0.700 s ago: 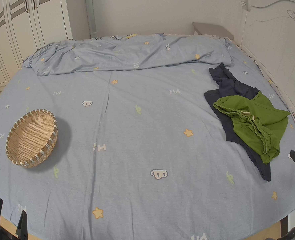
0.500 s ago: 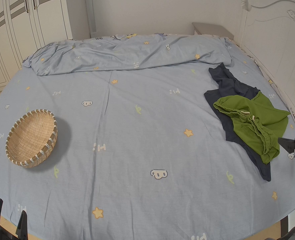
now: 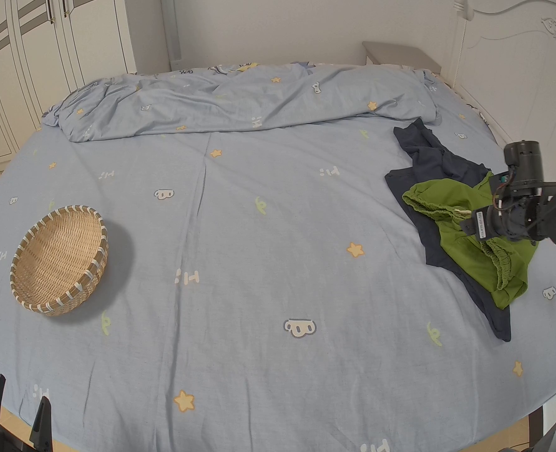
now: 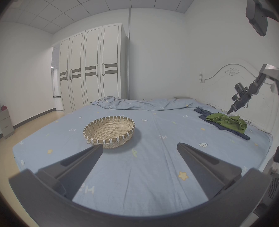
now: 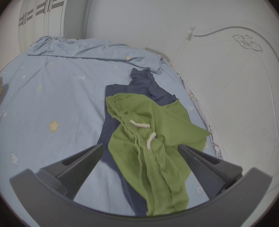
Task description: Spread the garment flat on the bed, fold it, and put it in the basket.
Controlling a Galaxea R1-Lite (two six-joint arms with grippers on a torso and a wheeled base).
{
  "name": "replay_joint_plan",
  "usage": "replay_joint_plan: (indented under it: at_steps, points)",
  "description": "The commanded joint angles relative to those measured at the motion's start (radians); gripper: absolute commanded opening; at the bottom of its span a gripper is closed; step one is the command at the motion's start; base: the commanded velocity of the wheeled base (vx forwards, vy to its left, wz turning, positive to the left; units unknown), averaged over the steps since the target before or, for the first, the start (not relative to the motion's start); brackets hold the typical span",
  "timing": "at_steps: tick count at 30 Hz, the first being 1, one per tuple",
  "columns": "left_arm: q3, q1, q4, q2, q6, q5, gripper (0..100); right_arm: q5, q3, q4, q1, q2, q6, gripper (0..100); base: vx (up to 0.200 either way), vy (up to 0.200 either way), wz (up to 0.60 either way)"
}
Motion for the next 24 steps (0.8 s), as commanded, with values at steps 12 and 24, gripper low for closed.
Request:
replay_joint_plan:
  at_steps: [12,24]
  points:
    - [0.017,0.0,-0.001,-0.016,0.0,0.0,100,-0.028,-0.133,-0.11,-0.019,0.273,-0.008,100,0.0,0.0,0.0]
    - [0.017,0.0,-0.001,-0.016,0.0,0.0,100,-0.028,-0.174,-0.117,-0.042,0.295,-0.008,100,0.0,0.0,0.0]
